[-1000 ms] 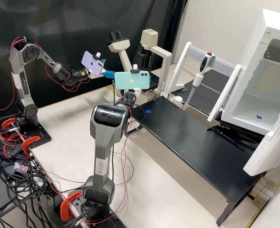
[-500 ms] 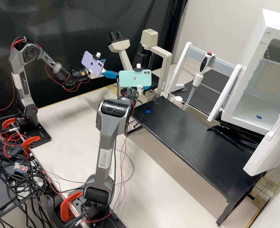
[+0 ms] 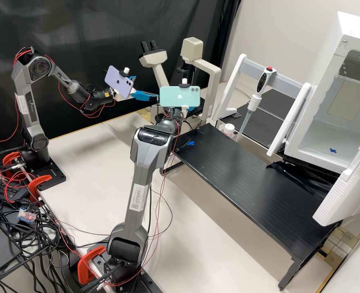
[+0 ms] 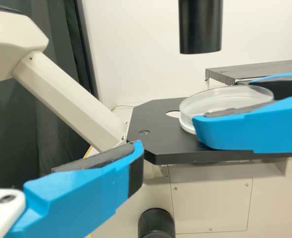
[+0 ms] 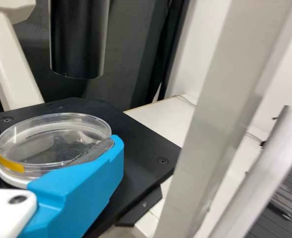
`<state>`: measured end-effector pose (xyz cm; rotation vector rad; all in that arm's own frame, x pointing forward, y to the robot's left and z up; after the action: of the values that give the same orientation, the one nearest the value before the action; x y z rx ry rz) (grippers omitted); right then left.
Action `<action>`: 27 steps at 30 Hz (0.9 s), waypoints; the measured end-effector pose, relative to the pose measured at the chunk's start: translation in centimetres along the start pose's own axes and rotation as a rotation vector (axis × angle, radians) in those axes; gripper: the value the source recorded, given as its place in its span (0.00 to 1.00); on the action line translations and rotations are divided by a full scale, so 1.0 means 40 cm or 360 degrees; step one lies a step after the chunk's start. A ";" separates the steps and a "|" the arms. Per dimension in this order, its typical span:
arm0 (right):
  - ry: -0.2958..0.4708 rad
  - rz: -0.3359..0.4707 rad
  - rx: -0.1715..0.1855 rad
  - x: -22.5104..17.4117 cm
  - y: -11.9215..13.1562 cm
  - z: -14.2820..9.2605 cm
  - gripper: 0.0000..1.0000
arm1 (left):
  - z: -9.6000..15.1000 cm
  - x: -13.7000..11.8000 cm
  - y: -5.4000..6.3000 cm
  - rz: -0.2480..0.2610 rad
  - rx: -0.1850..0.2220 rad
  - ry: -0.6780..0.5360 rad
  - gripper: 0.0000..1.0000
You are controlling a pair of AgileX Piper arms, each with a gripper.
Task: Move the petri dish to the microscope
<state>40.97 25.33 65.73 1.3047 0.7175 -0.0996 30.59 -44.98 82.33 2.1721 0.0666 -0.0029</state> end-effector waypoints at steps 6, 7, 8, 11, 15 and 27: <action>0.0058 -0.0091 0.0032 0.028 0.009 -0.013 0.00 | 0.000 0.000 0.000 0.0000 0.0000 0.0000 1.00; 0.0067 -0.0094 0.0030 0.035 0.018 -0.016 0.00 | 0.000 0.000 0.000 0.0000 0.0000 0.0000 1.00; 0.0059 -0.0099 0.0025 0.042 0.020 -0.013 0.00 | 0.000 0.000 0.000 0.0000 0.0000 0.0000 1.00; 0.0048 -0.0094 0.0022 0.056 0.031 -0.007 0.00 | 0.000 0.000 0.000 0.0000 0.0000 0.0000 1.00; 0.0031 -0.0073 0.0016 0.074 0.042 0.009 0.00 | 0.000 0.000 0.000 0.0000 0.0000 0.0000 1.00; -0.0041 -0.0035 0.0024 0.089 0.067 0.042 1.00 | 0.000 0.000 0.000 0.0000 0.0000 0.0000 1.00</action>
<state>45.68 25.74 66.21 1.3077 0.7102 -0.1396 30.59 -44.98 82.33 2.1721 0.0666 -0.0029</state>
